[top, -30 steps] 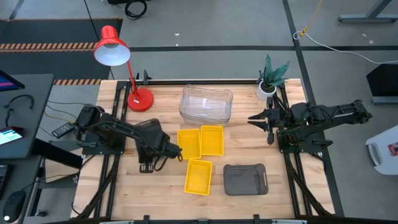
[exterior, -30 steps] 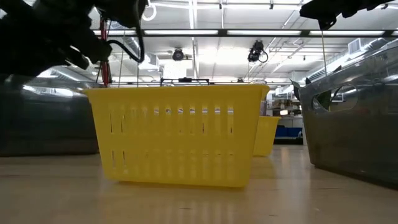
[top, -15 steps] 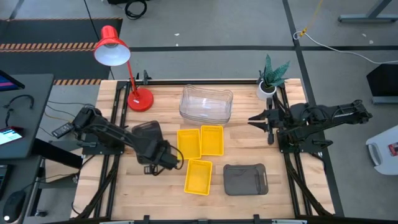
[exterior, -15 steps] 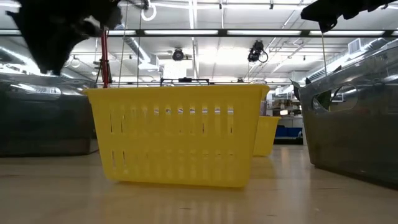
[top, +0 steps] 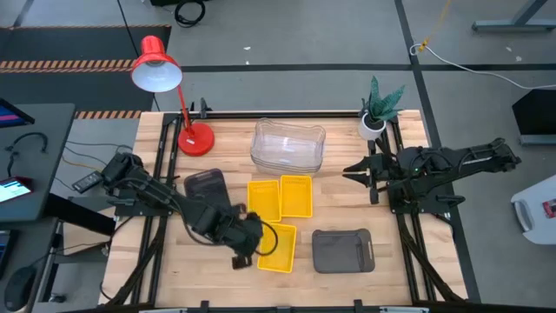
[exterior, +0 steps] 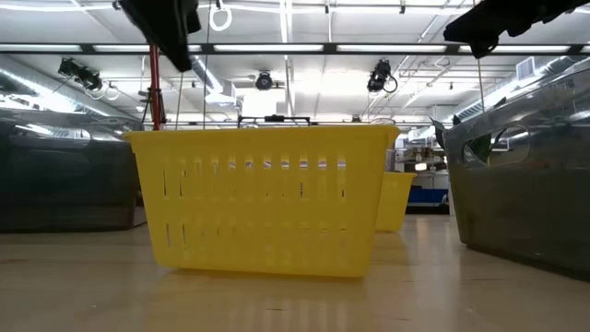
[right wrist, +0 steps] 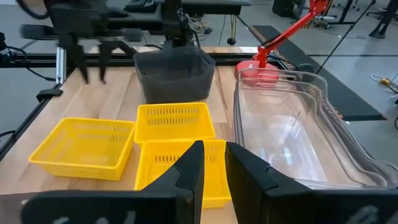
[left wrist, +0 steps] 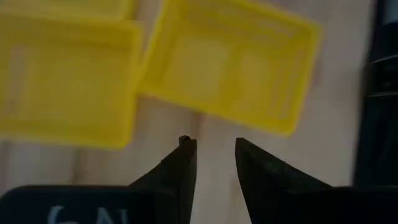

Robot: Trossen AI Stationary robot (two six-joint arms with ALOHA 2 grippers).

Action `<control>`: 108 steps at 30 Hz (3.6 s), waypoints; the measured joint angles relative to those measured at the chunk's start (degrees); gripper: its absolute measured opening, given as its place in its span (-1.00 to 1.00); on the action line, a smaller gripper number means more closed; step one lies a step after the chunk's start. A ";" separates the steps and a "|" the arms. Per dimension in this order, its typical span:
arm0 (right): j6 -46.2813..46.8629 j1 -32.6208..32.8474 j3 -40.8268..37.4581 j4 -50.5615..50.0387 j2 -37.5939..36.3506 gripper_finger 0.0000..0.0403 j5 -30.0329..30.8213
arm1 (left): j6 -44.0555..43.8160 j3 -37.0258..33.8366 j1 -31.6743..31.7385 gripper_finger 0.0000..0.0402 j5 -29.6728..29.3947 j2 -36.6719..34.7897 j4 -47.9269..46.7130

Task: Stack baskets by color
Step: Stack the bottom yellow bin on the top of the left yellow bin

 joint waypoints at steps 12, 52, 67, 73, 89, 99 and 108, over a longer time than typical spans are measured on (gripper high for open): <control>-3.70 -0.09 -0.02 5.57 3.31 -0.65 3.28 | -2.87 1.27 -4.94 -0.42 1.47 3.56 6.88; -6.49 -1.81 -0.02 11.57 9.93 -0.65 3.24 | 6.56 5.53 -7.32 -0.04 -4.95 21.90 18.20; -6.36 -1.81 -0.02 11.59 9.93 -0.65 3.21 | 5.38 5.60 -6.46 -0.95 6.03 22.29 18.15; -6.43 -1.81 -0.02 11.61 9.93 -0.65 3.21 | 3.69 6.46 -5.77 -0.96 11.82 18.71 16.50; -6.30 -1.81 -0.02 11.59 9.93 -0.65 3.17 | -1.05 6.78 -3.83 -0.97 10.12 8.33 5.88; -6.08 -1.81 -0.02 11.59 9.91 -0.65 2.78 | 0.10 6.77 -0.92 -0.97 18.16 5.81 5.72; -6.05 -1.84 -0.02 11.87 9.91 -0.65 1.73 | 3.18 6.90 1.60 -0.97 12.20 1.60 0.68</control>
